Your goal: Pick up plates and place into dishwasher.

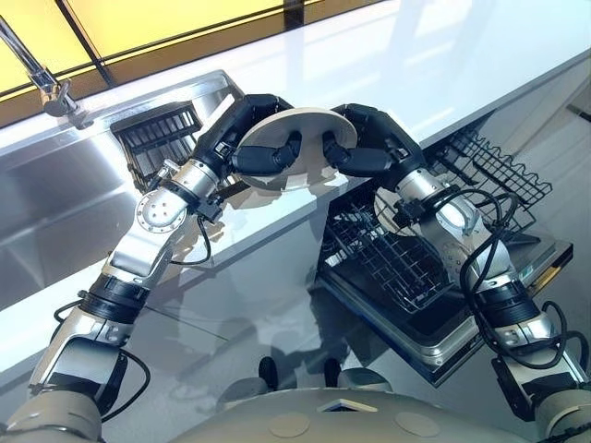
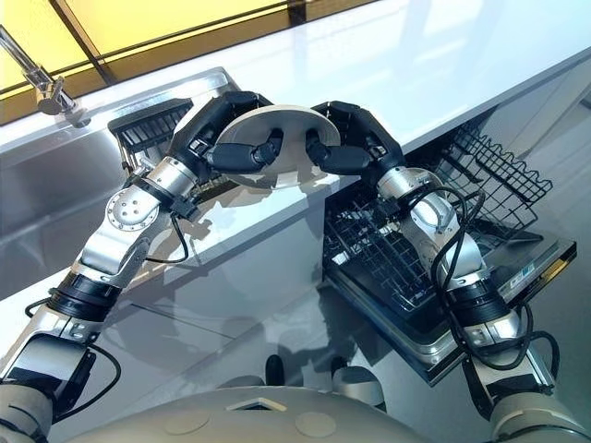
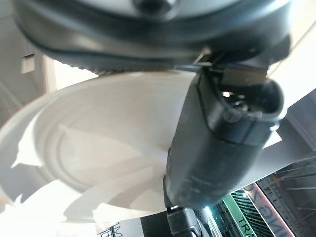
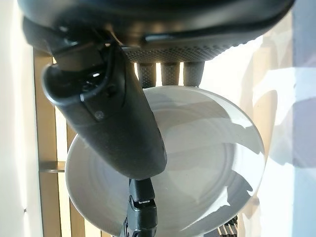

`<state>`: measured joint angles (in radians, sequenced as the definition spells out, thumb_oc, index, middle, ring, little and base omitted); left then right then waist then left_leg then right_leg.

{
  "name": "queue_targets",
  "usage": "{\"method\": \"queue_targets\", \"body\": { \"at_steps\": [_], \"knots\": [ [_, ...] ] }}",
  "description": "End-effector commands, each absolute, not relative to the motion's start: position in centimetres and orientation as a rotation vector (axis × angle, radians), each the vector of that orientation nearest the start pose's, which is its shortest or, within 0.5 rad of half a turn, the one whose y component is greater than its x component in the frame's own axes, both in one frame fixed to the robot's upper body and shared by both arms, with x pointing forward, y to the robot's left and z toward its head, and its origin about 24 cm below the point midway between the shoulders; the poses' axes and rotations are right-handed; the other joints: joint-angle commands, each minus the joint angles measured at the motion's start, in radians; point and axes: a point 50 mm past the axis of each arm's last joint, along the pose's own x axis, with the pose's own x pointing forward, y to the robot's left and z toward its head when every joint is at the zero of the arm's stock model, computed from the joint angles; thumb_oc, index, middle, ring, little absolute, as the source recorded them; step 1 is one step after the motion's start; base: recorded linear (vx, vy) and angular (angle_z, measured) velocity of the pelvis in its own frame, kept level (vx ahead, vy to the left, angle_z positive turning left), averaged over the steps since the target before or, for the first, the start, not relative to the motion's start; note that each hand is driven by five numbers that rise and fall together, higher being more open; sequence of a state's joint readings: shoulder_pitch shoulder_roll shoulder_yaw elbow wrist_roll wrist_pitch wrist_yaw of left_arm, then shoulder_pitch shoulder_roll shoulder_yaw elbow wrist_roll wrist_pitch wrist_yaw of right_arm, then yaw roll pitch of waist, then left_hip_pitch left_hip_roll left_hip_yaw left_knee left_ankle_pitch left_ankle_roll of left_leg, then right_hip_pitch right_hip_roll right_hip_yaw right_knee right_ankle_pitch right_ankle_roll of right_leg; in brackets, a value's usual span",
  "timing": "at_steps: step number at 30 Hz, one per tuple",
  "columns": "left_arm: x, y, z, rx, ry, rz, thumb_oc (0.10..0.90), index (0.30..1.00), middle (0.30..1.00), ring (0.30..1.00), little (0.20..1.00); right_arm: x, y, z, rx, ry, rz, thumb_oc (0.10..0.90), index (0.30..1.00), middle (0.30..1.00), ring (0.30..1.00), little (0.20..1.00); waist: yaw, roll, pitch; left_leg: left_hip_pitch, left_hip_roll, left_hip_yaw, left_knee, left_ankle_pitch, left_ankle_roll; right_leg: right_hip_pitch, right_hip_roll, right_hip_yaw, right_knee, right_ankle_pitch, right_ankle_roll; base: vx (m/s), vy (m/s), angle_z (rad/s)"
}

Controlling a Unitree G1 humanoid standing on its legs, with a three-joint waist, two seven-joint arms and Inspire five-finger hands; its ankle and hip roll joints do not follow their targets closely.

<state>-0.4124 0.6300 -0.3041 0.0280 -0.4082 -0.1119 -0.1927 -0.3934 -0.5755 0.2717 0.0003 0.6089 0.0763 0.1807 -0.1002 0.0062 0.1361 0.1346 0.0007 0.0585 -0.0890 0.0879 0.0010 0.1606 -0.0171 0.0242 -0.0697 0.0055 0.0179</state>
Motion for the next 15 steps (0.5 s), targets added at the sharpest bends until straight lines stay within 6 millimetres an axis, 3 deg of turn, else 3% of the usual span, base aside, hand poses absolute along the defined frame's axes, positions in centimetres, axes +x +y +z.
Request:
{"method": "queue_targets", "body": {
  "at_steps": [1, 2, 4, 6, 10, 15],
  "knots": [
    [30.6, 13.1, 15.2, 0.294, -0.365, -0.666, 0.125, 0.321, 0.321, 0.321, 0.225, 29.6, -11.7, 18.4, 0.052, -0.367, 0.788, 0.1, 0.3, 0.3, 0.3, 0.2, 0.004, -0.003, -0.055, 0.01, -0.001, 0.017, 0.032, -0.108, 0.021, -0.062, 0.042, -0.039, 0.079, -0.038, 0.029, 0.0, -0.002, -0.03],
    [30.7, 13.2, 15.2, 0.294, -0.366, -0.658, 0.262, 0.439, 0.439, 0.439, 0.362, 29.6, -11.8, 18.4, 0.05, -0.367, 0.786, 0.1, 0.3, 0.3, 0.3, 0.2, 0.004, -0.003, -0.055, 0.01, 0.0, 0.017, 0.033, -0.108, 0.021, -0.062, 0.042, -0.04, 0.08, -0.038, 0.029, 0.0, -0.003, -0.04],
    [30.8, 13.8, 15.3, 0.279, -0.37, -0.606, 0.8, 0.9, 0.9, 0.9, 0.9, 29.7, -12.4, 18.6, 0.029, -0.394, 0.739, 0.1, 0.3, 0.3, 0.3, 0.2, 0.005, -0.006, -0.054, 0.011, 0.001, 0.016, 0.033, -0.107, 0.021, -0.061, 0.043, -0.042, 0.079, -0.039, 0.027, 0.01, -0.008, -0.03],
    [30.7, 14.1, 15.4, 0.258, -0.383, -0.573, 0.8, 0.9, 0.9, 0.9, 0.9, 29.7, -12.9, 19.1, 0.014, -0.431, 0.681, 0.1, 0.3, 0.3, 0.3, 0.2, 0.007, -0.007, -0.052, 0.01, 0.002, 0.015, 0.035, -0.107, 0.019, -0.06, 0.043, -0.043, 0.079, -0.04, 0.026, 0.0, -0.004, -0.02],
    [30.1, 15.0, 16.2, 0.154, -0.466, -0.454, 0.8, 0.9, 0.9, 0.9, 0.9, 29.2, -14.8, 22.0, -0.14, -0.655, 0.416, 0.1, 0.3, 0.3, 0.3, 0.2, 0.011, -0.005, -0.049, 0.007, 0.003, 0.007, 0.035, -0.106, 0.017, -0.061, 0.045, -0.042, 0.08, -0.041, 0.022, 0.0, 0.0, 0.0],
    [29.4, 15.4, 18.2, 0.122, -0.557, -0.382, 0.8, 0.9, 0.9, 0.9, 0.9, 28.6, -15.5, 23.4, -0.149, -0.721, 0.315, 0.1, 0.3, 0.3, 0.3, 0.2, 0.019, 0.001, -0.044, 0.001, 0.002, -0.006, 0.041, -0.109, 0.016, -0.063, 0.042, -0.048, 0.087, -0.049, 0.019, -0.01, 0.009, 0.0]
  ]
}}
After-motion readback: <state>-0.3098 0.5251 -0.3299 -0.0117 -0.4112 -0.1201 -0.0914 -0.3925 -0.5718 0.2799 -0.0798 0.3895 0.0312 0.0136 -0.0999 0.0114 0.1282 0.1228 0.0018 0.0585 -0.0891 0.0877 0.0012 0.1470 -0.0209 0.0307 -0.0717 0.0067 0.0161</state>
